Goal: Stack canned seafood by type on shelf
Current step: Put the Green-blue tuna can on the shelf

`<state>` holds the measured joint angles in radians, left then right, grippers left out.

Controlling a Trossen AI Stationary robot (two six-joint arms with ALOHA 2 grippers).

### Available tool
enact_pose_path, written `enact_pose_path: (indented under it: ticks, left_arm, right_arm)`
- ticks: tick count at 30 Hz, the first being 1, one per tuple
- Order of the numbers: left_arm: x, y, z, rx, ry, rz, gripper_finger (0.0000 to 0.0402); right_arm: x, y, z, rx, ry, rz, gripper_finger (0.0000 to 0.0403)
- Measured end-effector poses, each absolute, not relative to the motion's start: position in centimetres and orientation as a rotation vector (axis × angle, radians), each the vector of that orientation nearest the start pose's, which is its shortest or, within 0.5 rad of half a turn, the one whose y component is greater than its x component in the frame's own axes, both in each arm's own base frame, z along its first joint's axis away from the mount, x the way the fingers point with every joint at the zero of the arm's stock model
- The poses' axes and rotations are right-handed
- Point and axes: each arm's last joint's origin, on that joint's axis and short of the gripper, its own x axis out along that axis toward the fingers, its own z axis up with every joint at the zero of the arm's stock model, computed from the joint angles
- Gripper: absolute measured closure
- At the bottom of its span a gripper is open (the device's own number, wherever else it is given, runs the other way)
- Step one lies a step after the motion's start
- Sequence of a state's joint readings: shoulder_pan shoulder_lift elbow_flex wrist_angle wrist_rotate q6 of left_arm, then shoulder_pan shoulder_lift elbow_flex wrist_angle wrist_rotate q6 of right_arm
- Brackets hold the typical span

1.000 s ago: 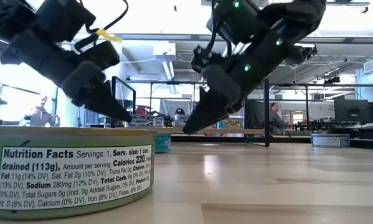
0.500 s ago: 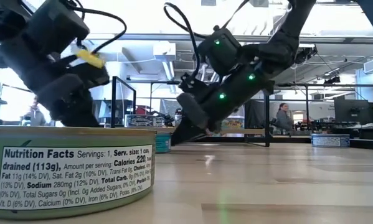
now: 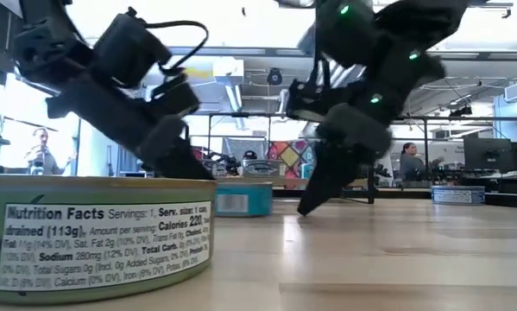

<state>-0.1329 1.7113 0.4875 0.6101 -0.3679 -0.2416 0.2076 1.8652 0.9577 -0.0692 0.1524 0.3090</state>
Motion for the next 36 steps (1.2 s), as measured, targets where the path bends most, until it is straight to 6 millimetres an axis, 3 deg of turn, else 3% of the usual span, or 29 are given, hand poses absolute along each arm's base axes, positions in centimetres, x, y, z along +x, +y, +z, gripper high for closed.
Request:
enact_pose_path:
  ticks: [3,9,11,17,36]
  left_arm:
    - [28.0,-2.3,10.9,-0.053,0.539,0.298,0.0399]
    - [26.7,-2.5,12.4,-0.019,0.601,0.277,0.0399]
    - [27.1,-2.9,13.1,-0.030,0.566,0.250,0.0399]
    - [25.9,-3.7,13.4,-0.014,0.603,0.222,0.0399]
    - [26.2,-3.8,13.4,-0.014,0.589,0.226,0.0399]
  right_arm:
    - [33.0,8.4,11.9,0.079,0.981,-0.080,0.0402]
    - [31.6,10.5,10.7,0.014,0.895,-0.159,0.0402]
    - [31.2,10.7,10.7,0.006,0.866,-0.178,0.0402]
    - [30.8,10.6,10.5,0.028,0.821,-0.201,0.0402]
    - [30.4,10.2,10.3,0.047,0.772,-0.198,0.0402]
